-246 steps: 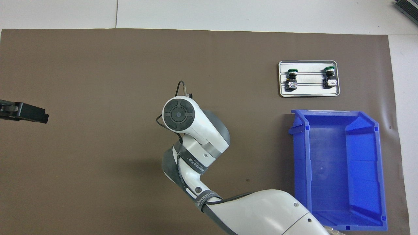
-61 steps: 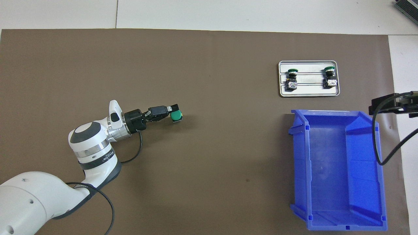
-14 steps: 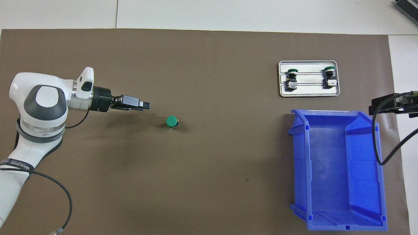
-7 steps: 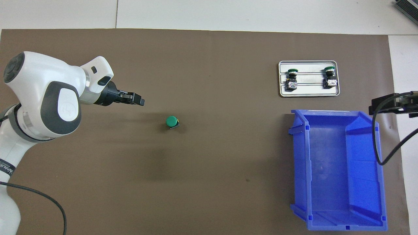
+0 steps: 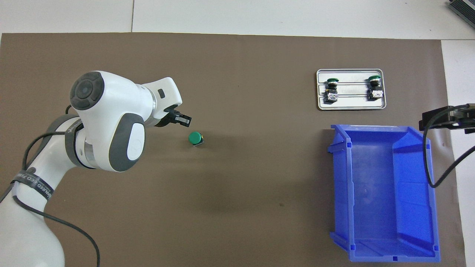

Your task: Place and press button with both arms

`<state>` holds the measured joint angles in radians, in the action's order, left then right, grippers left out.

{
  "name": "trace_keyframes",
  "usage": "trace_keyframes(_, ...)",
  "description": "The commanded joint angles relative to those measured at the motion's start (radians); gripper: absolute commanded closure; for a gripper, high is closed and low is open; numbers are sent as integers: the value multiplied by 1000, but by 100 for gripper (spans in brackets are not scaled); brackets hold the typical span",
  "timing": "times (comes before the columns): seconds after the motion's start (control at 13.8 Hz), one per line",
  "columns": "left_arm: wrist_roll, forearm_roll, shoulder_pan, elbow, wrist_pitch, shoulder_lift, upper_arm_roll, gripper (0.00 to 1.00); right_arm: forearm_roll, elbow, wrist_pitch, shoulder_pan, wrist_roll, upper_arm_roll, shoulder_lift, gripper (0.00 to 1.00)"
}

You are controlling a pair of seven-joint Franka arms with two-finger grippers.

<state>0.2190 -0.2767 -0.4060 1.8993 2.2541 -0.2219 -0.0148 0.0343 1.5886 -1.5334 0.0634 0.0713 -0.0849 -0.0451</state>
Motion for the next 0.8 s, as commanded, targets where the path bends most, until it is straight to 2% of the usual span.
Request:
trace_keyframes(0.0, -32, 124, -57, 72, 36, 30, 13, 100, -24, 18, -7, -4, -22, -1, -18, 0)
trace_keyframes(0.43, -41, 155, -89, 141, 41, 55, 13, 100, -24, 18, -7, -4, -22, -3, -16, 0)
trace_keyframes(0.72, -43, 162, -106, 175, 97, 44, 13, 100, -24, 18, -7, -4, -22, -3, -16, 0)
